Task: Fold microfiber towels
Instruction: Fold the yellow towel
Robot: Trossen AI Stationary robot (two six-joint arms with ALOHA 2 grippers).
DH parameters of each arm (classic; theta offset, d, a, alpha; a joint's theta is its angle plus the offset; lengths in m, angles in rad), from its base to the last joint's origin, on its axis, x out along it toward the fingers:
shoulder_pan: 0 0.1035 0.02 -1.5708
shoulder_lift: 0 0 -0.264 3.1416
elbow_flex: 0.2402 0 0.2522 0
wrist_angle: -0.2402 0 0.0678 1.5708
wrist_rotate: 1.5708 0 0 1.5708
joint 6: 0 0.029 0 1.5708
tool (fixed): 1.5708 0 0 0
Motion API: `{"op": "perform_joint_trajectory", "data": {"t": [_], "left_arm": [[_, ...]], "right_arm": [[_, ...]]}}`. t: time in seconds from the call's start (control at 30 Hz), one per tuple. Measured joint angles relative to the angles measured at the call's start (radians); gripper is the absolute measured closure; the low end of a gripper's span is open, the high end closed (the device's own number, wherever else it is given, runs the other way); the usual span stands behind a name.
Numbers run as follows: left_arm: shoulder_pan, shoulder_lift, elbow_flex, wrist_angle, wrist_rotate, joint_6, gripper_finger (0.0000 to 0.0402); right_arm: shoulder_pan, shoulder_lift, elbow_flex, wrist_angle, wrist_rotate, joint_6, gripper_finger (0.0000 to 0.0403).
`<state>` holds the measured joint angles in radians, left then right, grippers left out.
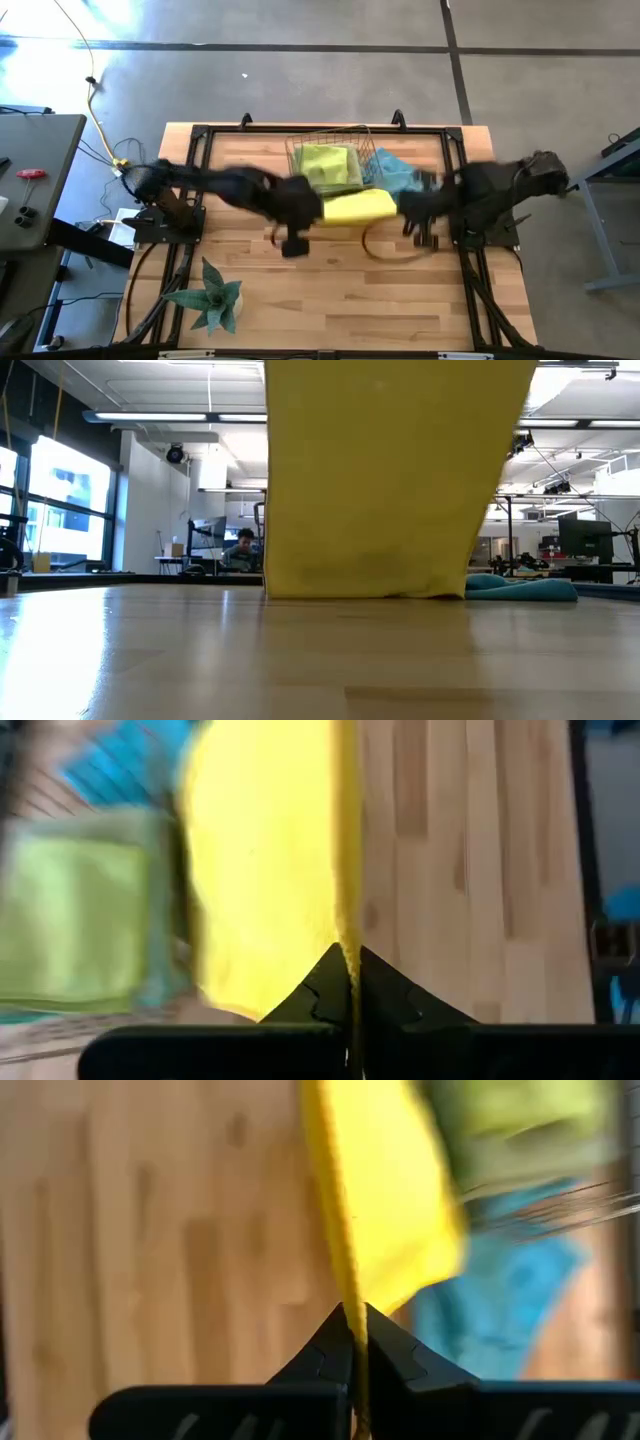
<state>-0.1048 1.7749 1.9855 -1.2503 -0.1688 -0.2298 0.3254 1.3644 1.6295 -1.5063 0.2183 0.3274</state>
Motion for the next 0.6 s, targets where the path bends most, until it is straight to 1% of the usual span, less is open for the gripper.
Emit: {"op": "perform_joint_trajectory", "data": {"t": [0.07,0.13,0.27,0.43,0.53,0.6], "left_arm": [[-0.040,0.031,-0.068,0.038,0.000,-0.025,0.0401],[-0.076,0.066,-0.125,0.096,0.009,-0.048,0.0401],[-0.127,0.114,-0.176,0.231,0.114,-0.094,0.0401],[-0.187,0.167,-0.177,0.381,0.211,-0.145,0.0401],[-0.223,0.205,-0.176,0.430,0.218,-0.153,0.0402],[-0.242,0.234,-0.177,0.425,0.217,-0.160,0.0402]], "right_arm": [[0.055,0.003,-0.097,0.049,-0.058,0.039,0.0403],[0.108,0.002,-0.185,0.135,-0.115,0.079,0.0403],[0.190,0.003,-0.308,0.361,-0.233,0.162,0.0403],[0.240,0.002,-0.414,0.505,-0.303,0.254,0.0403],[0.267,0.002,-0.484,0.613,-0.318,0.306,0.0403],[0.287,0.001,-0.529,0.693,-0.322,0.339,0.0403]]}}
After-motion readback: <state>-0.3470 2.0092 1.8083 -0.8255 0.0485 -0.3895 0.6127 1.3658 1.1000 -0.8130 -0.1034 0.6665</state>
